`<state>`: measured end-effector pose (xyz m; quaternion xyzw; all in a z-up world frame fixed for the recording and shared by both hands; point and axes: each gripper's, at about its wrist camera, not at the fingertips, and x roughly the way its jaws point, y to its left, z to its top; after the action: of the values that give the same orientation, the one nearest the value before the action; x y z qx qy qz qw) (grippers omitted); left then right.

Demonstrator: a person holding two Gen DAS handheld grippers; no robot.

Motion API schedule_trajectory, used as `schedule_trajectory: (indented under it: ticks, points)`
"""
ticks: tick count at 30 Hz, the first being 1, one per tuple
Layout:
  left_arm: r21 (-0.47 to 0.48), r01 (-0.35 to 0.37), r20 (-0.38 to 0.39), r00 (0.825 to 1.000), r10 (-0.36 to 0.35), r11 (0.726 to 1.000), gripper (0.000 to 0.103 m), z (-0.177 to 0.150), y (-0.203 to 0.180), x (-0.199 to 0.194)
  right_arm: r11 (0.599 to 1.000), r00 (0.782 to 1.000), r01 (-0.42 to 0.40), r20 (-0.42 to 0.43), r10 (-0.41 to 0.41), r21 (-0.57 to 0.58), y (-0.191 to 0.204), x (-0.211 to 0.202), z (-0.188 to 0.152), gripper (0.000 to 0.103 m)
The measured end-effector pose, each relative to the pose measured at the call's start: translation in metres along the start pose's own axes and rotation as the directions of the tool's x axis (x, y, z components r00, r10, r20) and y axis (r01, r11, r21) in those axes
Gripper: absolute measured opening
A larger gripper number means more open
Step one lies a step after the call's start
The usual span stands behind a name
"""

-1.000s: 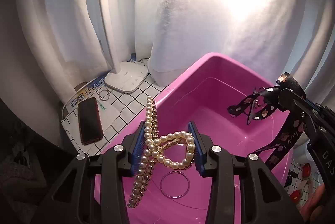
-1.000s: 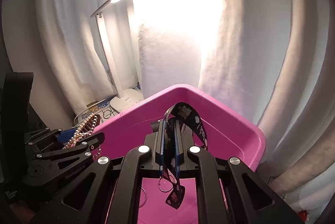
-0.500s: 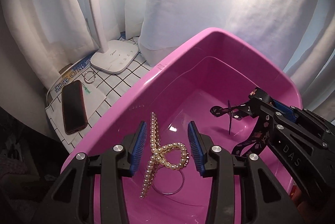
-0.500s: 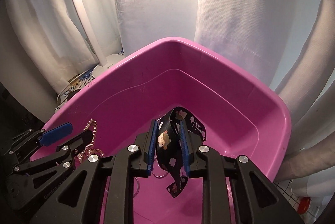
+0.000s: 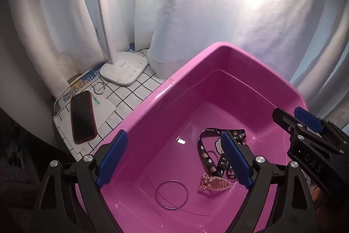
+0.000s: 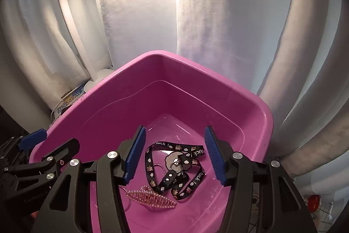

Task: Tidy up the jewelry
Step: 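Move both tools back toward the remaining items on the table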

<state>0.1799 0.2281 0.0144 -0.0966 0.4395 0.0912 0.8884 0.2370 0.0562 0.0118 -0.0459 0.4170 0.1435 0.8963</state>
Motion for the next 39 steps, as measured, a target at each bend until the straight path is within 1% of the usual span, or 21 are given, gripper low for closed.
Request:
schedule_trajectory:
  ticks: [4, 8, 11, 14, 16, 19, 21, 23, 26, 28, 30, 32, 36, 39]
  points:
    - [0.011, 0.018, 0.044, 0.999, -0.018, 1.000, 0.087, -0.007, -0.005, -0.021, 0.998, 0.997, 0.001, 0.080, -0.006, 0.063, -0.014, -0.031, -0.013, 0.055]
    - [0.056, 0.046, 0.077, 0.996, -0.050, 0.997, 0.088, -0.020, -0.027, -0.043, 0.992, 0.985, -0.008, 0.172, -0.014, 0.128, -0.037, -0.076, -0.039, 0.058]
    - [0.103, 0.098, 0.079, 0.991, -0.106, 0.990, 0.090, -0.036, -0.056, -0.056, 0.985, 0.972, 0.011, 0.229, -0.051, 0.174, -0.064, -0.114, -0.072, 0.062]
    - [0.148, 0.174, 0.055, 0.981, -0.184, 0.974, 0.090, -0.053, -0.091, -0.065, 0.972, 0.963, 0.063, 0.242, -0.118, 0.225, -0.102, -0.149, -0.116, 0.063]
    - [0.178, 0.225, 0.031, 0.972, -0.234, 0.958, 0.091, -0.064, -0.116, -0.069, 0.956, 0.960, 0.118, 0.217, -0.179, 0.267, -0.134, -0.167, -0.147, 0.063]
    - [0.215, 0.271, 0.001, 0.961, -0.277, 0.938, 0.091, -0.080, -0.150, -0.071, 0.927, 0.958, 0.182, 0.153, -0.242, 0.328, -0.184, -0.185, -0.194, 0.063]
    - [0.227, 0.290, -0.006, 0.955, -0.296, 0.930, 0.091, -0.091, -0.169, -0.071, 0.913, 0.958, 0.211, 0.114, -0.265, 0.349, -0.213, -0.193, -0.222, 0.063]
    - [0.233, 0.286, -0.001, 0.956, -0.294, 0.929, 0.091, -0.103, -0.185, -0.070, 0.905, 0.957, 0.233, 0.082, -0.278, 0.355, -0.240, -0.197, -0.249, 0.063]
    - [0.250, 0.256, -0.005, 0.965, -0.263, 0.934, 0.092, -0.124, -0.204, -0.061, 0.903, 0.965, 0.230, 0.033, -0.259, 0.362, -0.269, -0.192, -0.279, 0.063]
    - [0.263, 0.231, -0.019, 0.972, -0.234, 0.937, 0.092, -0.142, -0.215, -0.049, 0.910, 0.974, 0.205, 0.013, -0.224, 0.361, -0.284, -0.184, -0.296, 0.064]
    - [0.262, 0.200, -0.046, 0.980, -0.194, 0.944, 0.092, -0.158, -0.222, -0.034, 0.919, 0.980, 0.192, -0.023, -0.196, 0.344, -0.294, -0.169, -0.306, 0.064]
    - [0.243, 0.198, -0.072, 0.980, -0.186, 0.950, 0.092, -0.174, -0.225, -0.020, 0.935, 0.984, 0.179, -0.060, -0.168, 0.308, -0.298, -0.152, -0.310, 0.064]
    - [0.252, 0.146, -0.104, 0.987, -0.123, 0.957, 0.092, -0.201, -0.231, 0.005, 0.958, 0.983, 0.155, -0.137, -0.125, 0.242, -0.299, -0.115, -0.317, 0.064]
    - [0.235, 0.108, -0.140, 0.987, -0.076, 0.966, 0.092, -0.210, -0.227, 0.028, 0.963, 0.976, 0.158, -0.183, -0.118, 0.217, -0.298, -0.090, -0.324, 0.064]
